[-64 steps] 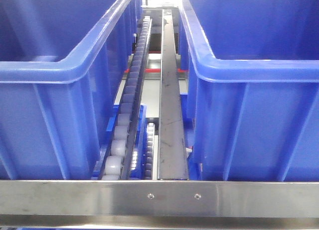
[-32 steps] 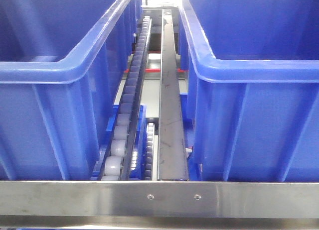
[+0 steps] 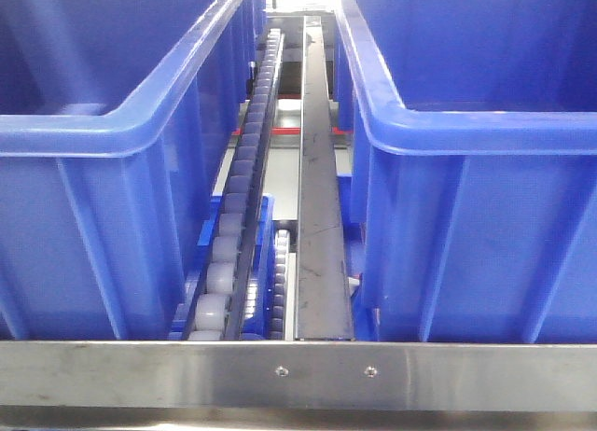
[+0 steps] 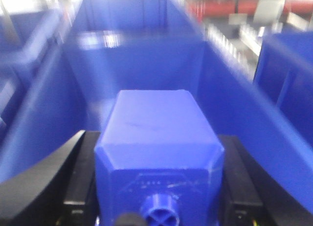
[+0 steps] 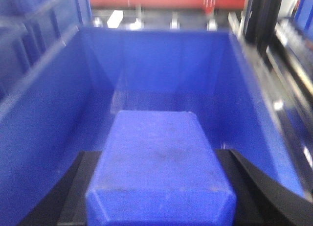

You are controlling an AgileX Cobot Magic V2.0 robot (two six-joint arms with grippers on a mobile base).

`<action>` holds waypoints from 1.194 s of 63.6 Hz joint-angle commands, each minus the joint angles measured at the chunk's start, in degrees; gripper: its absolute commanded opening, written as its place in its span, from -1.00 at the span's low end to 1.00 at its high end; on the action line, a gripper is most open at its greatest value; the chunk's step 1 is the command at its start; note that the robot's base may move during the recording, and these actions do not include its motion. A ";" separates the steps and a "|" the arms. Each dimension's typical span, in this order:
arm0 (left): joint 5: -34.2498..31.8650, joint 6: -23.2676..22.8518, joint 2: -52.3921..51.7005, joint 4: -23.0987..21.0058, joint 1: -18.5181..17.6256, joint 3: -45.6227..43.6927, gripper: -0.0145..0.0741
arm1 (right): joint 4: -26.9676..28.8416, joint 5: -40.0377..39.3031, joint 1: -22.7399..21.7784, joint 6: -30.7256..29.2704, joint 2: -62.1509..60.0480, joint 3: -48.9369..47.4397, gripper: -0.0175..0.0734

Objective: Pick and sort blue part to right shelf
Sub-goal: 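Lower both held blocks down into the two blue bins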

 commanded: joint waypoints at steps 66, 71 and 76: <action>-8.79 0.06 26.99 -3.04 -0.48 -8.98 0.28 | -1.49 -15.96 -0.13 -0.39 23.14 -2.94 0.35; -8.67 0.06 26.99 -3.04 -0.48 -8.98 0.40 | -1.49 -15.96 -0.13 -0.39 23.14 -2.94 0.46; -8.67 0.06 26.99 -3.04 -0.48 -8.98 0.66 | -1.49 -15.68 -0.13 -0.39 23.14 -2.94 0.68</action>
